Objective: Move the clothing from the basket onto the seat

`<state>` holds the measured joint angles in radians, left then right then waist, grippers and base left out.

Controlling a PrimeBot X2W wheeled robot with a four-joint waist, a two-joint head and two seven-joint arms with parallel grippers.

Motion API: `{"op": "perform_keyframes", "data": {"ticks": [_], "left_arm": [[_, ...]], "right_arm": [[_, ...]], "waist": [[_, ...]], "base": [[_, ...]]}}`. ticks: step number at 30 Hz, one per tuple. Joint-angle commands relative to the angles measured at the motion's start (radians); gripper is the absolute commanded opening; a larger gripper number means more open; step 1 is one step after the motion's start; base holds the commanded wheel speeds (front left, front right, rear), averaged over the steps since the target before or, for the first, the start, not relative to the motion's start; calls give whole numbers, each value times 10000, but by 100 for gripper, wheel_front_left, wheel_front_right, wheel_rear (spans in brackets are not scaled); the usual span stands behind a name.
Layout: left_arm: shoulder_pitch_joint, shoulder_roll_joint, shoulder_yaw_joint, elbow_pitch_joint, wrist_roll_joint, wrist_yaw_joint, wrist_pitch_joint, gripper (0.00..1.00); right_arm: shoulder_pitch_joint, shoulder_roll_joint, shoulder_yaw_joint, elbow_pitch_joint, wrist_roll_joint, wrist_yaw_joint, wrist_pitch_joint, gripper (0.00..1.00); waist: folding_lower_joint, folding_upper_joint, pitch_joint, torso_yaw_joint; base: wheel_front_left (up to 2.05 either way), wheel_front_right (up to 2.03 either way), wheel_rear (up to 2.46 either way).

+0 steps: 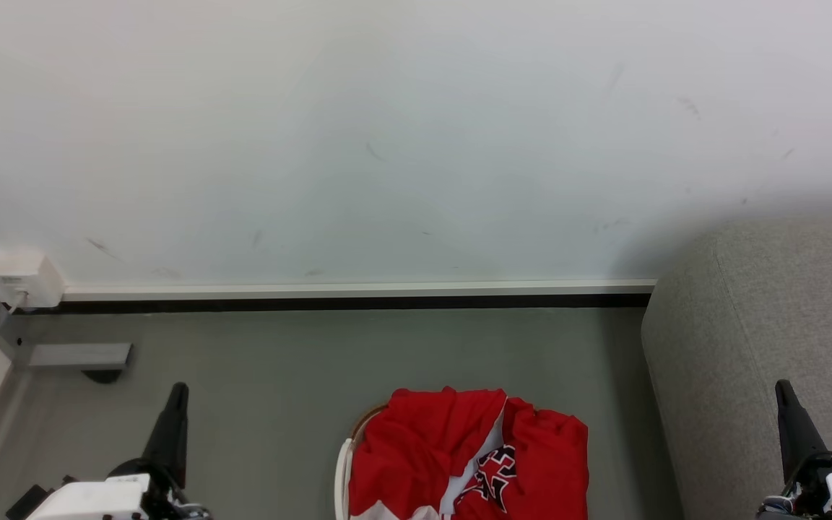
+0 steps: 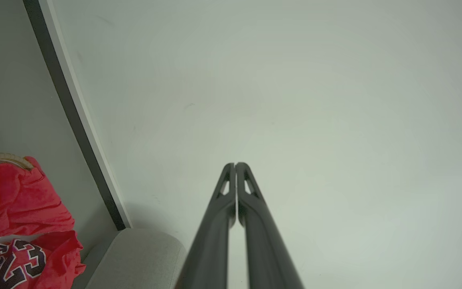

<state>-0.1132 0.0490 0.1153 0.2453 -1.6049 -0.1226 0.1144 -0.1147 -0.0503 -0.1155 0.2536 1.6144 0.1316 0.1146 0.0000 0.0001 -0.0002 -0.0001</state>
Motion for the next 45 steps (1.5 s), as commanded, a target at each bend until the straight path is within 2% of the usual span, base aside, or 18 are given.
{"op": "perform_keyframes", "data": {"ticks": [1,3,4,8,14,20,31,39,45], "left_arm": [[-65,25,10,-38,-130,-26,42,0],[-65,25,10,-38,-130,-26,40,0],[-65,25,10,-38,-130,-26,40,100],[203,-64,-11,223,8,1,-47,100],[207,-56,-93,94,32,-6,-357,100],[251,-47,-31,-187,565,-13,-652,100],[344,-33,47,-644,2401,-26,-1140,100],[444,-22,-36,-940,4367,-35,-1455,100],[461,-15,-43,-1154,5961,182,-1681,100]], "right_arm": [[-74,5,-42,-28,-76,-20,41,0],[-74,5,-42,-28,-76,-20,41,0],[-74,5,-42,-28,-76,-20,41,100],[191,59,69,199,3,2,-36,100],[168,47,418,-67,-108,1,-342,100],[160,0,760,-385,-462,0,-648,100],[170,-53,1084,-720,-2044,-2,-1131,100],[90,-124,1464,-751,-3708,-3,-1450,100],[110,-164,1554,-753,-4967,-4,-1669,100]], "waist": [[0,-1,0,0],[0,-1,0,0],[0,-1,0,0],[0,-1,2,1],[0,-1,1,9],[0,-1,-3,1],[0,-1,-4,-32],[0,-1,7,-50],[0,-1,21,-42]], "base": [[0,0,0],[0,0,0],[0,0,0],[0,0,0],[0,0,0],[0,0,0],[0,0,0],[0,0,0],[0,0,0]]}}
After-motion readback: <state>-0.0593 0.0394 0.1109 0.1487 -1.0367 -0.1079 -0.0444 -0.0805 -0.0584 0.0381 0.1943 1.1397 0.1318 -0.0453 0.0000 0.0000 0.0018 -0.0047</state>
